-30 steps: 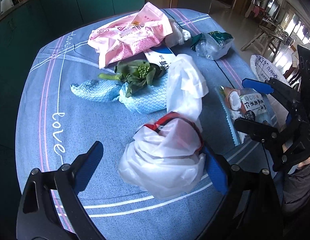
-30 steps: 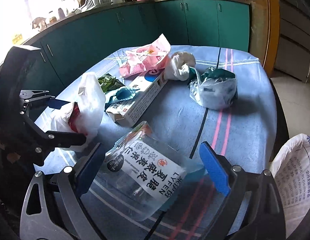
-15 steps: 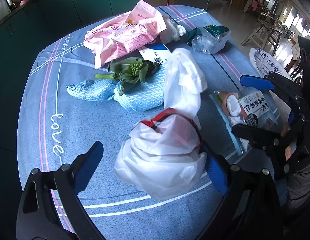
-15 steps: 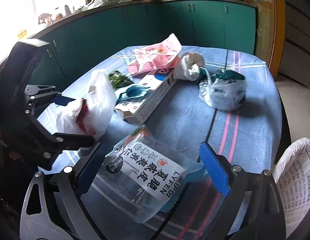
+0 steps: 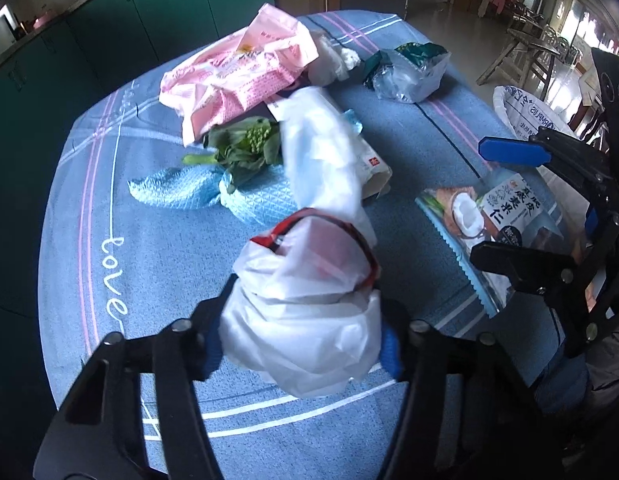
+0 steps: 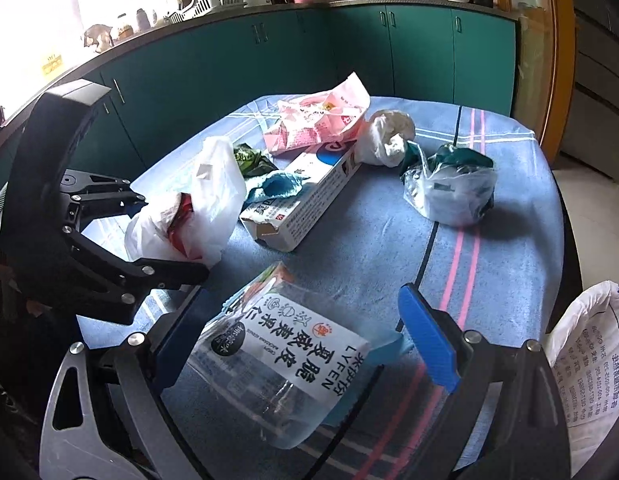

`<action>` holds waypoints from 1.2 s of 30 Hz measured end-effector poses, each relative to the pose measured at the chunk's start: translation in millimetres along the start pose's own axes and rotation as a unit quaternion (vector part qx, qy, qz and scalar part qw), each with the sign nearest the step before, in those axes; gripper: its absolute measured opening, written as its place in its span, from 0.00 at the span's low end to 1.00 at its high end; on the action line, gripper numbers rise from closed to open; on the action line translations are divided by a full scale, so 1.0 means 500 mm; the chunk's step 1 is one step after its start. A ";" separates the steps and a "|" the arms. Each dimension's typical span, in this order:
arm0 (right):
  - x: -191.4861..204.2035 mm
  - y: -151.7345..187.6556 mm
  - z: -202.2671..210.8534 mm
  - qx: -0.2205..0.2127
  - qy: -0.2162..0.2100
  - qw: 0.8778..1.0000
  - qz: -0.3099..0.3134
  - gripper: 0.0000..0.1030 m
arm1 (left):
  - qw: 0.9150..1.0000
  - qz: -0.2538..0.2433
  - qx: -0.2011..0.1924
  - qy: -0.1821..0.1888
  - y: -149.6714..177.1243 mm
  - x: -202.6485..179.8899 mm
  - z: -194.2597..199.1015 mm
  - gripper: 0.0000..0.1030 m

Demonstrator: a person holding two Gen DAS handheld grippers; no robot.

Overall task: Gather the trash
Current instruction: 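Grasp the white plastic bag with the left tool while the right tool grasps the clear snack bag, then carry the white bag and clear snack bag to the bin and release both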

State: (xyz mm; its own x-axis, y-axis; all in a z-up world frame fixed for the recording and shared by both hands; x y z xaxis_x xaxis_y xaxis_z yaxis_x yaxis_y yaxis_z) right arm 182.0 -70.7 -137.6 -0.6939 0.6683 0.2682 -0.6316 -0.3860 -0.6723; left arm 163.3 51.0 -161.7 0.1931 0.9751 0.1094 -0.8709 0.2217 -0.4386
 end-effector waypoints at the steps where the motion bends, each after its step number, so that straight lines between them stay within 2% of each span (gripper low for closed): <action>1: 0.003 0.000 0.002 -0.001 -0.002 1.000 0.003 0.90 | 1.000 0.001 -0.003 0.000 0.000 0.001 0.002 0.53; 5: 0.015 0.005 -0.003 0.006 -0.001 1.000 0.018 0.90 | 1.000 0.007 -0.019 0.009 -0.003 0.006 0.014 0.48; 9: 0.026 0.013 -0.013 0.016 0.009 0.999 0.033 0.90 | 0.999 0.002 -0.044 0.007 -0.010 0.005 0.035 0.47; 14: 0.025 0.016 -0.015 0.018 0.012 0.999 0.034 0.81 | 0.997 -0.012 -0.075 0.009 -0.012 -0.007 0.063 0.46; 17: 0.021 0.009 -0.006 0.005 0.012 1.000 0.025 0.74 | 0.996 -0.015 -0.092 0.008 -0.015 -0.012 0.078 0.45; 23: 0.003 -0.004 0.023 -0.026 0.014 1.000 0.009 0.74 | 0.993 -0.016 -0.118 -0.011 -0.017 -0.015 0.100 0.44; 27: -0.025 -0.015 0.068 -0.062 0.026 0.998 -0.008 0.74 | 0.992 -0.016 -0.127 -0.015 -0.022 -0.022 0.110 0.44; 32: -0.104 -0.020 0.165 -0.133 0.062 0.987 -0.060 0.74 | 0.986 -0.025 -0.163 0.019 -0.046 -0.061 0.146 0.44; 36: -0.192 -0.004 0.262 -0.192 0.132 0.966 -0.115 0.74 | 0.979 -0.037 -0.178 0.094 -0.096 -0.116 0.170 0.44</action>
State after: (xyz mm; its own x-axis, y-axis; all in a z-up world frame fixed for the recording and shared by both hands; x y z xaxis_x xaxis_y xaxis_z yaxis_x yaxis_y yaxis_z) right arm 204.6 -217.7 -71.5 -0.4062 0.8667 0.2896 -0.5479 0.0227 -0.8363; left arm 155.4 -17.1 -71.2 0.3585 0.9335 0.0012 -0.6448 0.2486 -0.7228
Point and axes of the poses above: each gripper's, at about its wrist camera, not at the fingertips, and z roughly against the way its jaws point, x to its left, y to its underside, the point moved 5 cm from there along -z, roughly the way its jaws point, and after that the axes turned 5 degrees about -z, right-handed, at the moved point
